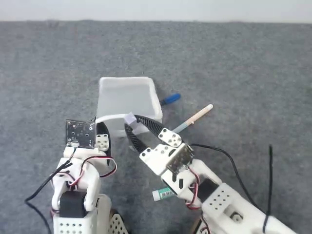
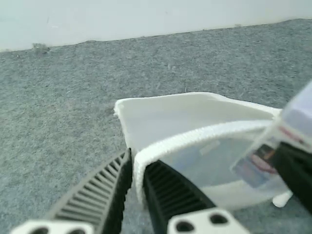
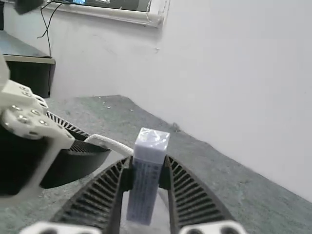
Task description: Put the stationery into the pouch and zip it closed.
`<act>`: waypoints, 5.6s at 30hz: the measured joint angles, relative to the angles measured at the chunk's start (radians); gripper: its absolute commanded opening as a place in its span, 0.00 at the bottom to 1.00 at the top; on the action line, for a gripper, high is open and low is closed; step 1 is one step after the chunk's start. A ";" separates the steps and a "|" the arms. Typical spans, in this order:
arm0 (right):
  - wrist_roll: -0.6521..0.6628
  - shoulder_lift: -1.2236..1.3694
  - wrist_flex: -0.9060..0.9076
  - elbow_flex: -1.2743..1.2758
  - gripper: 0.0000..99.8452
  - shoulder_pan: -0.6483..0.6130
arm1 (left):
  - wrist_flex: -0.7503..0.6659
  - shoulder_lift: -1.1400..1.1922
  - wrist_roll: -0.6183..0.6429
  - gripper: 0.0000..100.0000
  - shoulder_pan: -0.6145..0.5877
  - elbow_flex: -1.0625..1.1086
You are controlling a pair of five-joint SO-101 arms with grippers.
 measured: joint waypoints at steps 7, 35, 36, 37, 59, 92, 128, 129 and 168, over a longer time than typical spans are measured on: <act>0.000 0.242 -0.195 -0.072 0.01 0.026 | 0.000 0.000 0.003 0.01 -0.003 0.000; 0.118 0.821 -0.924 -0.189 0.05 0.044 | 0.066 0.002 0.021 0.01 0.141 -0.143; 0.118 0.813 -0.924 -0.178 0.08 0.044 | 0.066 0.002 0.021 0.01 0.146 -0.157; 0.117 0.813 -0.925 -0.169 0.11 0.041 | 0.066 0.002 0.021 0.01 0.147 -0.172; -0.195 0.035 -0.025 -0.049 0.24 0.040 | 0.064 0.002 0.035 0.01 0.190 -0.203; -0.585 0.064 1.284 -0.741 0.24 0.483 | 0.021 0.451 0.048 0.01 0.192 -0.499; -0.755 1.232 1.547 -1.445 0.15 0.649 | 0.046 0.563 0.155 0.01 -0.097 -0.589; -0.755 1.250 1.571 -1.468 0.15 0.647 | 0.046 0.563 0.155 0.01 -0.097 -0.589; -0.747 1.600 1.735 -1.834 0.01 0.695 | 0.046 0.552 0.155 0.01 -0.097 -0.566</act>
